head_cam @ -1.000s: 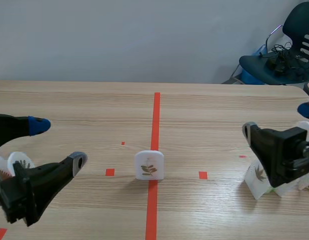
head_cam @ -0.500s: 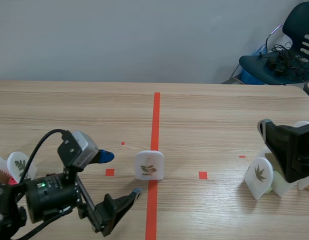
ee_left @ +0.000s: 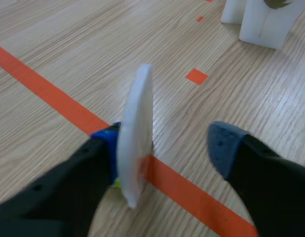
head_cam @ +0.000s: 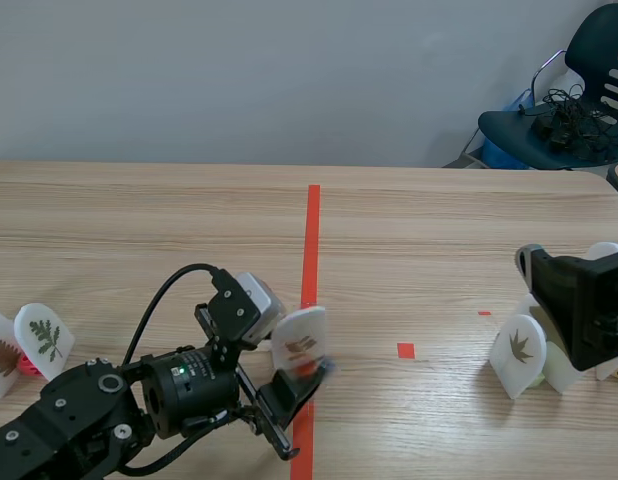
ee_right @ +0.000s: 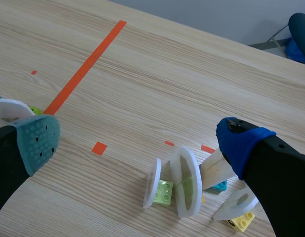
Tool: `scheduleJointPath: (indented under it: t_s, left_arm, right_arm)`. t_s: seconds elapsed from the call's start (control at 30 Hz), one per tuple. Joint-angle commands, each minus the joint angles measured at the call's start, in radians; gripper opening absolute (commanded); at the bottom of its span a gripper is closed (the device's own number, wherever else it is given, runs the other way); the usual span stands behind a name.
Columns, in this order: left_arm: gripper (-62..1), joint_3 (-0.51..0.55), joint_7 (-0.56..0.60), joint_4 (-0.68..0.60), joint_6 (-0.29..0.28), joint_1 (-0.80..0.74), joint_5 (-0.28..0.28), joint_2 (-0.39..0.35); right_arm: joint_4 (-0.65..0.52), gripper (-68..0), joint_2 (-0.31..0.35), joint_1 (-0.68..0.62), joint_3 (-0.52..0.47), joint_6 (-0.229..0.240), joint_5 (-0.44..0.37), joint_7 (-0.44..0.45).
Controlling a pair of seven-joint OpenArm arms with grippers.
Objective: Do the leaf sorting experiment
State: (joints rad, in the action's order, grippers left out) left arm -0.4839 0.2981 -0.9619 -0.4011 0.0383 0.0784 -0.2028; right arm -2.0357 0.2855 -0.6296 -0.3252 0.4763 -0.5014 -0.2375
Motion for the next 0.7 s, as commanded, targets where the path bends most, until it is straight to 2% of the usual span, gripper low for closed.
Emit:
scheduleJointPath:
  t_s: [0.0, 0.07, 0.17, 0.3, 0.37, 0.43, 0.5, 0.6, 0.67]
  left_arm:
    - [-39.6, 0.010, 0.021, -0.032, 0.007, -0.005, -0.010, -0.003]
    - [-48.1, 0.010, 0.021, -0.032, 0.023, -0.005, -0.010, -0.002]
    - [-55.8, 0.010, 0.020, -0.032, 0.026, -0.005, -0.010, -0.003]
    - [-56.9, 0.022, 0.016, -0.045, 0.024, -0.011, -0.011, -0.005]
    - [-56.9, 0.040, 0.004, -0.095, 0.014, -0.032, -0.017, -0.018]
    - [-56.9, 0.070, -0.048, -0.189, -0.004, -0.071, -0.065, -0.042]
    - [-56.8, 0.117, -0.105, -0.306, -0.013, -0.127, -0.142, -0.072]
    - [-56.8, 0.215, -0.163, -0.473, -0.013, -0.237, -0.244, -0.104]
    - [-56.8, 0.292, -0.182, -0.557, -0.012, -0.316, -0.290, -0.111]
  right_arm:
    - [-0.001, 0.4, 0.005, 0.010, -0.009, -0.004, -0.008, 0.014]
    - [-0.001, 0.4, 0.005, 0.010, -0.009, -0.004, -0.008, 0.014]
    - [-0.001, 0.4, 0.005, 0.010, -0.009, -0.004, -0.008, 0.014]
    - [-0.001, 0.4, 0.005, 0.010, -0.009, -0.004, -0.008, 0.014]
    - [-0.001, 0.4, 0.005, 0.010, -0.009, -0.004, -0.008, 0.014]
    - [-0.001, 0.4, 0.005, 0.010, -0.009, -0.004, -0.008, 0.014]
    - [-0.001, 0.4, 0.005, 0.010, -0.009, -0.004, -0.008, 0.014]
    - [-0.001, 0.4, 0.005, 0.010, -0.009, -0.004, -0.008, 0.014]
    - [-0.001, 0.4, 0.005, 0.010, -0.009, -0.004, -0.008, 0.014]
